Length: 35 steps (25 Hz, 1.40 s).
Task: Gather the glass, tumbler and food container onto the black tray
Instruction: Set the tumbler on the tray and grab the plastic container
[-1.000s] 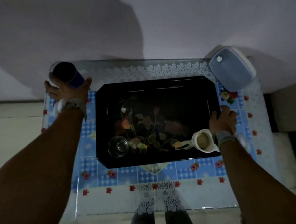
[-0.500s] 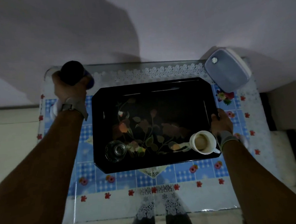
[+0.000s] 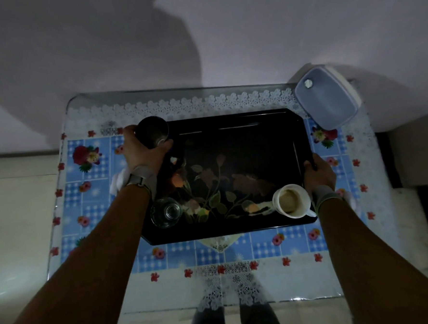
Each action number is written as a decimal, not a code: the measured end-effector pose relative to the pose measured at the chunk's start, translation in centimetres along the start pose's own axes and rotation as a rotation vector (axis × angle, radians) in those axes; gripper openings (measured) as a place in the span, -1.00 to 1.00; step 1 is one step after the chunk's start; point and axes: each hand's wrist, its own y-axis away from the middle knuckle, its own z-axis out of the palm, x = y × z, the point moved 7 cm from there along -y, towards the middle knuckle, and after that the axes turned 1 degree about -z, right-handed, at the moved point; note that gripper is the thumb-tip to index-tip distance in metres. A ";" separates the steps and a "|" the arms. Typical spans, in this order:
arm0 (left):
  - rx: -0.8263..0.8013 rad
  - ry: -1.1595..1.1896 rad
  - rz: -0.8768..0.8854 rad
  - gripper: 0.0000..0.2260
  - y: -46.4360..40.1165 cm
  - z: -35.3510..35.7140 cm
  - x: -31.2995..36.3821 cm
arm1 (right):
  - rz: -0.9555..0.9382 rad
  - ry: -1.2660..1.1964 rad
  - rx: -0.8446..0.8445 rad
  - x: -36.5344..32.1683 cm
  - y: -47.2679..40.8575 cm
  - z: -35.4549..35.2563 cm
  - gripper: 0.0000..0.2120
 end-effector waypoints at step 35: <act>-0.327 0.081 0.054 -0.46 10.0 18.5 13.7 | -0.156 -0.165 0.076 -9.0 -3.8 -5.3 -0.62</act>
